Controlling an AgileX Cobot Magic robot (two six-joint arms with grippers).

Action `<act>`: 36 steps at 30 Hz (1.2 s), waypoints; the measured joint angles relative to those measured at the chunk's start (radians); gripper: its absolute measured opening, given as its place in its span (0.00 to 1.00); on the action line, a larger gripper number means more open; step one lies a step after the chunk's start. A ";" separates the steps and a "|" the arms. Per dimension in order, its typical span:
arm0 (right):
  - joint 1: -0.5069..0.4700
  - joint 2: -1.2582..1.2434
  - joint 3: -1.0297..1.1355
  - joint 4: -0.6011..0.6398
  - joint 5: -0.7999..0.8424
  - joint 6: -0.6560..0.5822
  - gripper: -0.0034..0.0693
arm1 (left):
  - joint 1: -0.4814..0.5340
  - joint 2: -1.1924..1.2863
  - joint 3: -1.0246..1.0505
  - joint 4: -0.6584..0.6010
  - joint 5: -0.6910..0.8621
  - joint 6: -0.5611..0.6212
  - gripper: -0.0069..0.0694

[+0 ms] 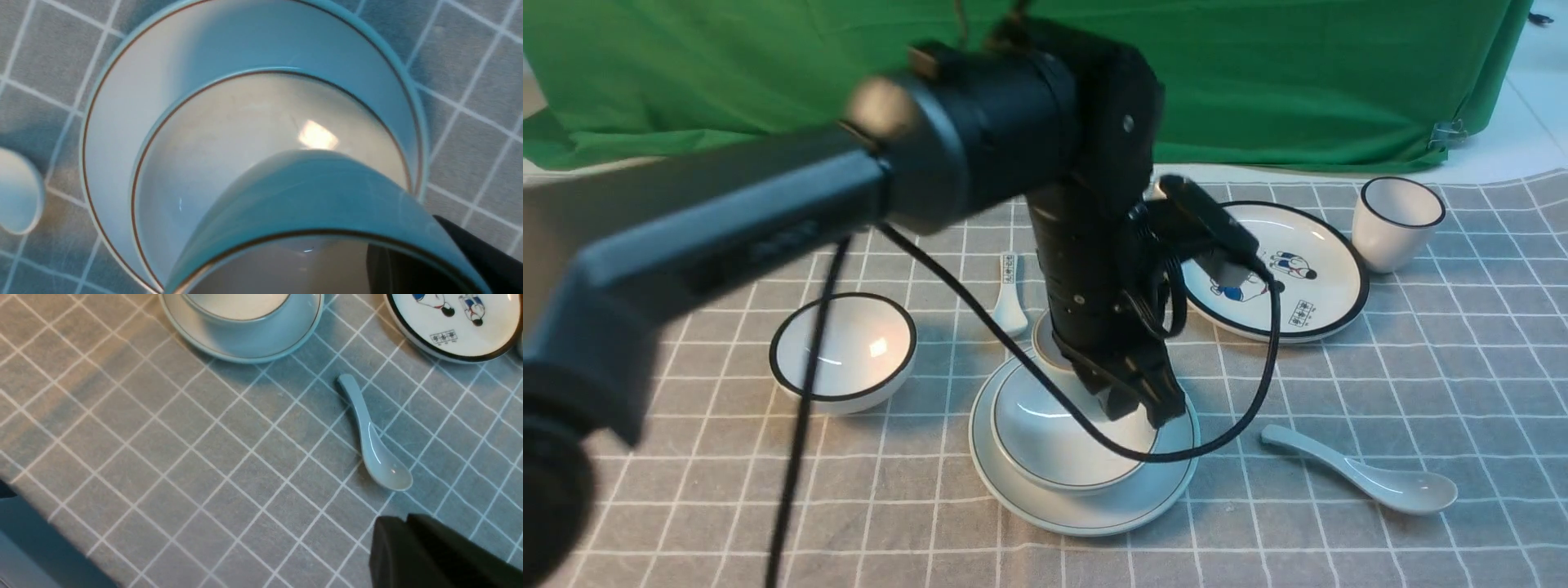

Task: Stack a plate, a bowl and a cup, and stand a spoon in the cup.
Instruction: Use the left arm to put the blue teacup into the blue rice bowl in the middle

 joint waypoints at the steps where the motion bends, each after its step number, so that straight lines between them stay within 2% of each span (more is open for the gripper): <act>1: 0.000 -0.008 0.007 0.000 0.001 0.001 0.14 | 0.000 0.019 -0.003 0.012 0.002 0.001 0.13; 15: 0.000 -0.027 0.078 0.000 -0.010 0.022 0.14 | 0.002 0.113 -0.010 0.086 -0.031 0.001 0.14; 19: 0.000 -0.027 0.079 0.000 -0.018 0.022 0.14 | 0.003 0.114 -0.010 0.076 -0.031 0.001 0.17; 22: 0.000 -0.027 0.079 0.000 -0.033 0.035 0.18 | 0.003 0.114 -0.010 0.070 -0.041 0.001 0.27; 25: 0.000 -0.027 0.079 0.000 -0.054 0.051 0.28 | 0.003 0.114 -0.010 0.069 -0.044 0.001 0.39; 28: 0.000 -0.027 0.079 0.000 -0.077 0.056 0.46 | 0.003 0.103 -0.010 0.048 -0.035 -0.011 0.53; 31: 0.000 -0.017 0.079 -0.003 -0.092 0.068 0.60 | 0.003 0.054 -0.010 0.029 -0.022 -0.044 0.65; 36: 0.000 0.043 0.079 -0.049 -0.096 0.071 0.61 | 0.003 -0.055 -0.010 -0.010 -0.001 -0.082 0.74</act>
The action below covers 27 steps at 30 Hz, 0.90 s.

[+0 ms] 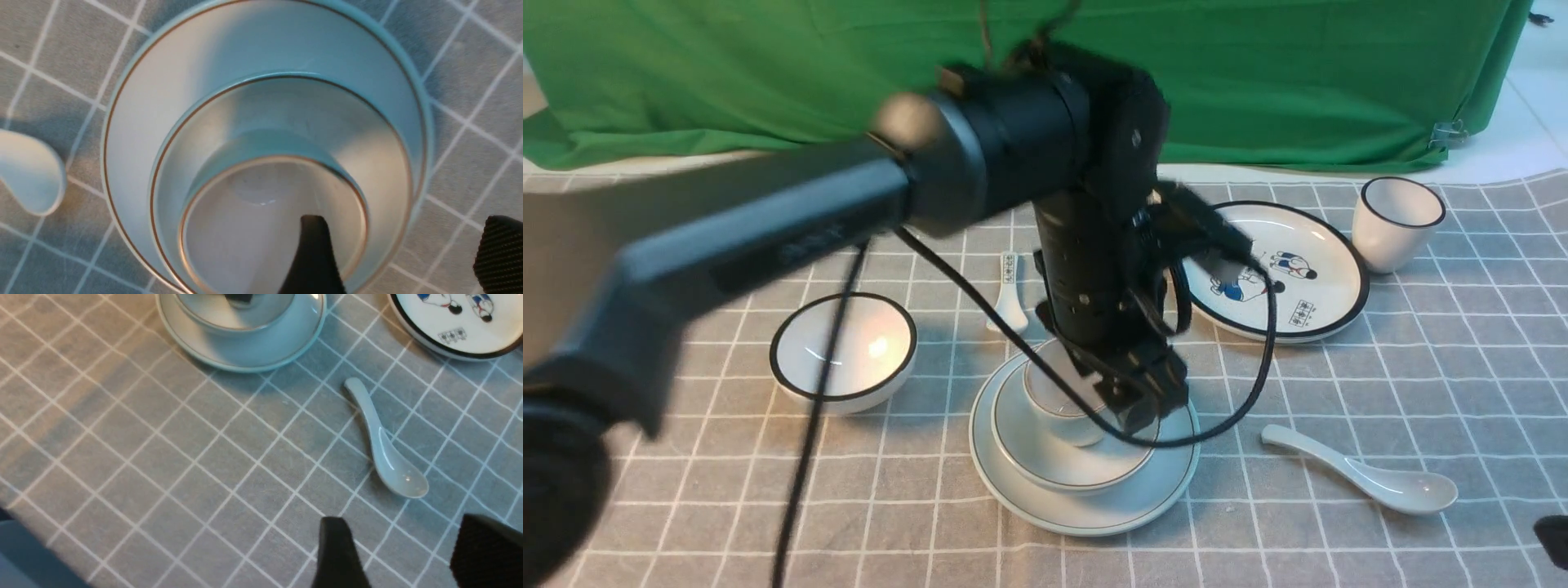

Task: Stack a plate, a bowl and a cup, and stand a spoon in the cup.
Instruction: Use the left arm to put the blue teacup into the blue rice bowl in the middle, then use the right arm to grab a blue soup spoon

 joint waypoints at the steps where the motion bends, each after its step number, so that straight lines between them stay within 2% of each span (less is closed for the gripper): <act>1: 0.000 0.014 0.000 -0.016 -0.001 0.000 0.60 | 0.000 -0.029 0.000 -0.009 0.001 -0.012 0.74; 4: -0.010 0.087 -0.001 -0.063 -0.002 0.000 0.59 | 0.000 -0.116 0.000 -0.059 0.002 -0.061 0.70; 9: -0.157 0.277 -0.029 -0.041 -0.040 -0.105 0.58 | 0.000 -0.348 0.030 -0.188 0.004 -0.081 0.34; 10: -0.219 0.320 -0.039 -0.010 -0.068 -0.158 0.58 | 0.000 -0.397 0.049 -0.205 0.004 -0.077 0.25; 12: -0.320 0.405 -0.060 0.093 -0.106 -0.256 0.58 | 0.000 -0.510 0.112 -0.223 0.001 -0.071 0.15; 14: -0.429 0.483 -0.081 0.212 -0.129 -0.382 0.58 | 0.000 -0.616 0.189 -0.225 -0.028 -0.070 0.11; 18: -0.563 0.641 -0.122 0.393 -0.162 -0.579 0.58 | 0.000 -0.806 0.402 -0.201 -0.171 -0.066 0.10; 21: -0.600 0.756 -0.163 0.428 -0.184 -0.683 0.61 | 0.000 -0.969 0.614 -0.183 -0.321 -0.050 0.10; 23: -0.605 0.800 -0.185 0.434 -0.188 -0.714 0.64 | 0.000 -1.043 0.723 -0.181 -0.398 -0.047 0.10; 24: -0.607 0.861 -0.209 0.446 -0.193 -0.746 0.67 | 0.000 -1.131 0.820 -0.179 -0.493 -0.047 0.10; 25: -0.607 0.868 -0.214 0.446 -0.193 -0.753 0.68 | 0.000 -1.140 0.831 -0.179 -0.493 -0.046 0.10; 27: -0.607 0.944 -0.240 0.450 -0.208 -0.788 0.70 | 0.000 -1.236 0.943 -0.179 -0.596 -0.045 0.10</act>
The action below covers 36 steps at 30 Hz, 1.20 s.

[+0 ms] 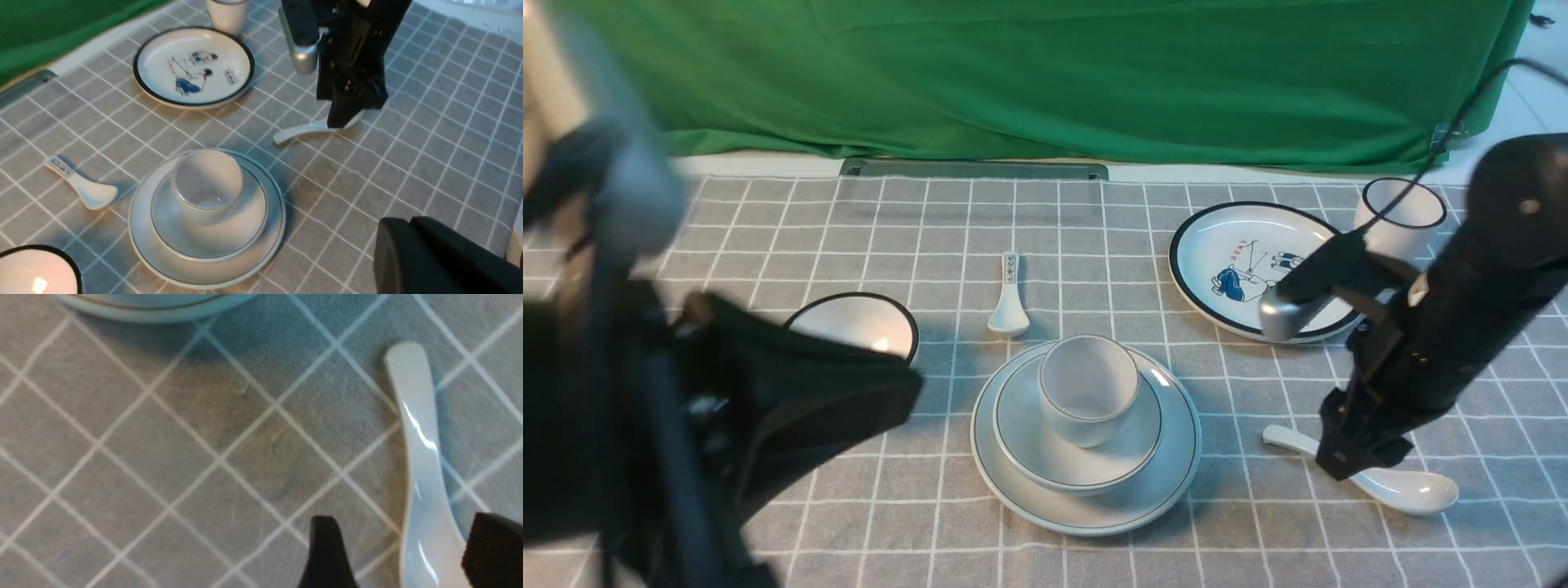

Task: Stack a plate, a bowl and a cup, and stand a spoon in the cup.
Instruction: Use the right arm to grab a blue soup spoon, then use the right arm to put the blue soup spoon into the blue teacup in the middle

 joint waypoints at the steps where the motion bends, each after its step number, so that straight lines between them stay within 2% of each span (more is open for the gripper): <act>1: 0.000 0.023 -0.007 0.000 -0.007 -0.011 0.70 | 0.000 -0.026 0.028 -0.002 -0.021 0.000 0.10; 6: 0.000 0.139 -0.055 0.000 -0.045 -0.051 0.70 | 0.000 -0.120 0.093 -0.004 -0.040 0.000 0.10; 16: 0.000 0.239 -0.102 -0.002 -0.082 -0.100 0.69 | 0.000 -0.131 0.095 -0.037 -0.026 0.000 0.10; 19: 0.000 0.239 -0.102 -0.004 -0.083 -0.111 0.61 | 0.000 -0.131 0.095 -0.041 -0.024 0.000 0.10; 21: 0.000 0.240 -0.102 -0.005 -0.081 -0.126 0.49 | 0.000 -0.131 0.095 -0.041 -0.023 0.000 0.10; 23: 0.000 0.240 -0.102 -0.005 -0.071 -0.131 0.32 | 0.000 -0.131 0.095 -0.044 -0.016 0.000 0.10; 24: 0.000 0.240 -0.102 -0.004 -0.066 -0.128 0.28 | 0.000 -0.131 0.095 -0.045 -0.015 0.000 0.10; 28: 0.000 0.213 -0.101 -0.004 -0.045 -0.109 0.28 | 0.000 -0.131 0.095 -0.048 -0.005 0.000 0.10; 33: 0.012 0.043 -0.091 0.007 -0.052 -0.010 0.28 | 0.000 -0.131 0.095 -0.034 -0.004 0.006 0.10; 36: 0.042 -0.158 0.016 0.126 -0.262 0.026 0.28 | 0.000 -0.131 0.095 -0.024 -0.004 0.006 0.10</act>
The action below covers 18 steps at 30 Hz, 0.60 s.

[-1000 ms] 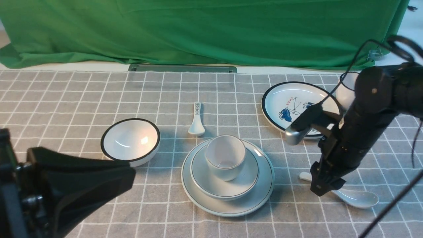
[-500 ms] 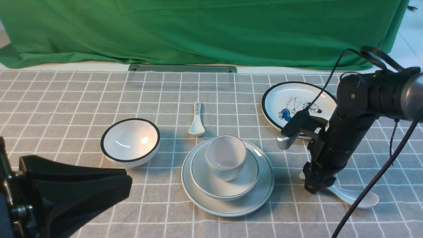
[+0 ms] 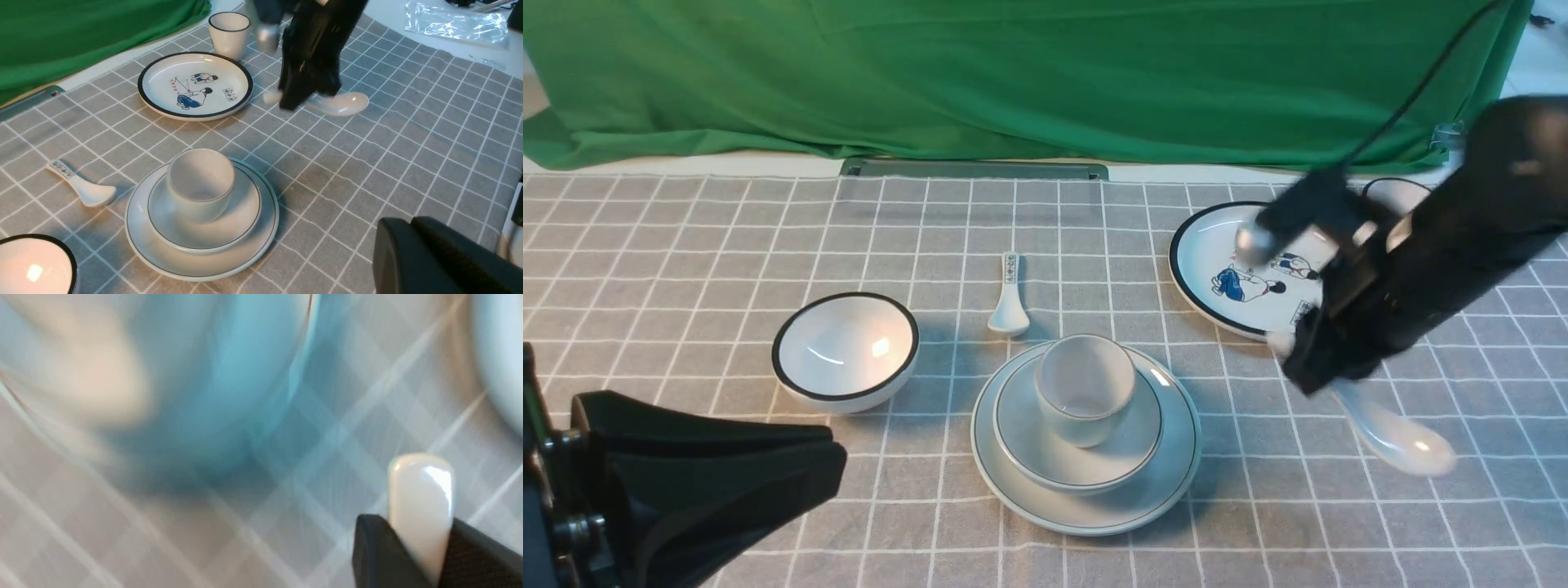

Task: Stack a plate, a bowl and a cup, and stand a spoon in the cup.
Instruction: Use the right arm to put the blue soup spoon into the blue teacup in the middle

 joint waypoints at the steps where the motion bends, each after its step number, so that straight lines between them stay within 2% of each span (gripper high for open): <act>1: 0.015 -0.059 0.054 0.040 -0.087 -0.001 0.28 | 0.000 0.000 0.000 0.003 0.000 0.001 0.10; 2: 0.058 -0.144 0.136 0.120 -0.288 -0.003 0.28 | 0.000 0.000 0.000 0.011 0.000 0.003 0.10; 3: 0.094 -0.179 0.196 0.154 -0.394 -0.003 0.28 | 0.000 0.000 0.000 0.014 0.000 0.003 0.10; 4: 0.094 -0.186 0.196 0.161 -0.421 -0.003 0.28 | 0.000 0.000 0.000 0.016 0.000 0.003 0.10; 6: 0.197 -0.243 0.308 0.203 -0.690 0.027 0.28 | 0.000 0.000 0.000 0.020 0.000 0.003 0.10; 7: 0.197 -0.246 0.325 0.206 -0.712 0.033 0.28 | 0.000 0.000 0.000 0.020 0.000 0.003 0.10; 8: 0.285 -0.255 0.388 0.211 -0.909 0.090 0.28 | 0.000 0.000 0.000 0.021 -0.001 0.003 0.10; 10: 0.367 -0.243 0.443 0.190 -1.084 0.142 0.28 | 0.000 0.000 0.000 0.022 -0.006 0.004 0.10; 11: 0.375 -0.239 0.448 0.184 -1.102 0.146 0.28 | 0.000 0.000 0.000 0.022 -0.007 0.004 0.10; 13: 0.450 -0.198 0.493 0.153 -1.293 0.189 0.28 | 0.000 0.000 0.000 0.022 -0.013 0.006 0.10; 15: 0.482 -0.146 0.506 0.133 -1.440 0.235 0.28 | 0.000 0.000 0.000 0.022 -0.016 0.006 0.10; 18: 0.486 -0.082 0.506 0.061 -1.567 0.328 0.28 | 0.000 0.000 0.000 0.022 -0.016 0.006 0.10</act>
